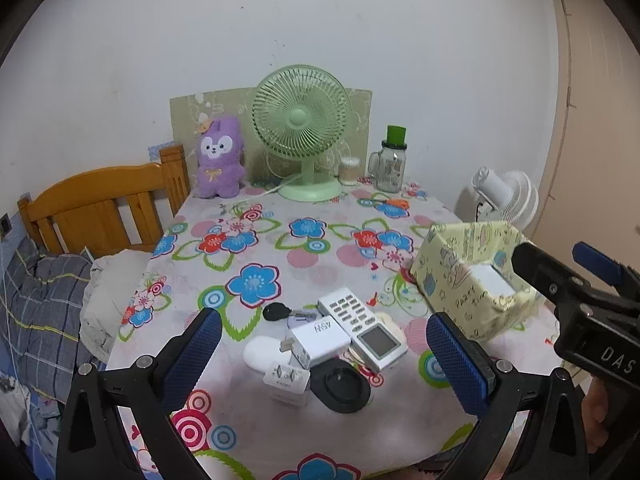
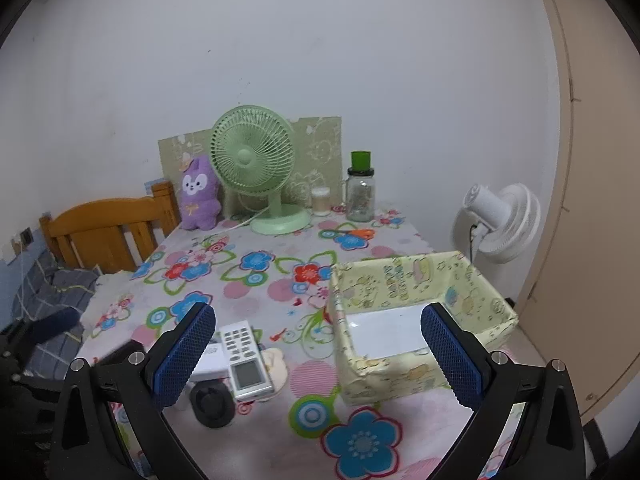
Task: Organize rigid objects
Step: 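Move both grippers toward the cluster of white devices beside the yellow box, then grasp the white plug adapter with the left gripper while the right gripper grasps the white remote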
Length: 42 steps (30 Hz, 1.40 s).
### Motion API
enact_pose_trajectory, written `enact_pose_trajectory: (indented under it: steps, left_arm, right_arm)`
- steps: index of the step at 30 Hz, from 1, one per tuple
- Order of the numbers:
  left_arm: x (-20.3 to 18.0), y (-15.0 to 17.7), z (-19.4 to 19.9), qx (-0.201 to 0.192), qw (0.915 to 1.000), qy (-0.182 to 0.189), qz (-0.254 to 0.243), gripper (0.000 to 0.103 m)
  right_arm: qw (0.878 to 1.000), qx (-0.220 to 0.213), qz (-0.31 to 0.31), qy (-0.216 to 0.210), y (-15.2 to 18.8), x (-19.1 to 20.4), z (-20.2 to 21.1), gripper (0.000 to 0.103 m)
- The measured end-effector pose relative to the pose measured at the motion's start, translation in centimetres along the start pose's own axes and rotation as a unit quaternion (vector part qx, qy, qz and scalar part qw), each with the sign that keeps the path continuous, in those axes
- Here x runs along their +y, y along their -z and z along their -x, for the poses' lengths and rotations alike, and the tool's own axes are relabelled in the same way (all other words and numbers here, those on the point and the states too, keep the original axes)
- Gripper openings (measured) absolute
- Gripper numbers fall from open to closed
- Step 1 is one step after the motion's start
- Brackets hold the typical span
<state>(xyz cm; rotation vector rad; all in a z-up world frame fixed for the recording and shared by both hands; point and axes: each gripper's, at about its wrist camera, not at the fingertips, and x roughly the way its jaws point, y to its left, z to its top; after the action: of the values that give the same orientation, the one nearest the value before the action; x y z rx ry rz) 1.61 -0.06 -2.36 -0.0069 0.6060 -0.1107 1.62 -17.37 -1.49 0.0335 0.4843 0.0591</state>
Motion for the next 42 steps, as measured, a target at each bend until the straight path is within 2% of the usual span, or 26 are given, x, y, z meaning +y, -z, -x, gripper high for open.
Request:
enact_pose_trajectory:
  steps: [10, 17, 28, 33, 42]
  left_arm:
    - [1.2, 1.4, -1.4, 0.005, 1.0, -0.006, -0.004, 0.103]
    - [2.3, 3.0, -3.8, 0.027, 0.9996, -0.009, -0.006, 0.103]
    - [3.7, 4.9, -6.9, 0.063, 0.998, 0.0, 0.005, 0.102]
    - [4.0, 5.6, -8.0, 0.074, 0.9972, 0.007, 0.004, 0.097]
    - [4.2, 6.5, -9.8, 0.095, 0.9954, 0.009, 0.009, 0.083]
  right_arm:
    - [1.0, 0.003, 0.026, 0.005, 0.8, 2.1, -1.9, 0.103]
    - [0.999, 0.018, 0.048, 0.001, 2.2, 3.9, -4.2, 0.096]
    - [0.996, 0.067, 0.061, -0.009, 4.7, 5.8, -8.1, 0.091]
    - [0.994, 0.084, 0.075, -0.014, 5.6, 6.7, -9.7, 0.089]
    - [0.989, 0.117, 0.086, -0.018, 6.8, 7.0, -12.0, 0.085]
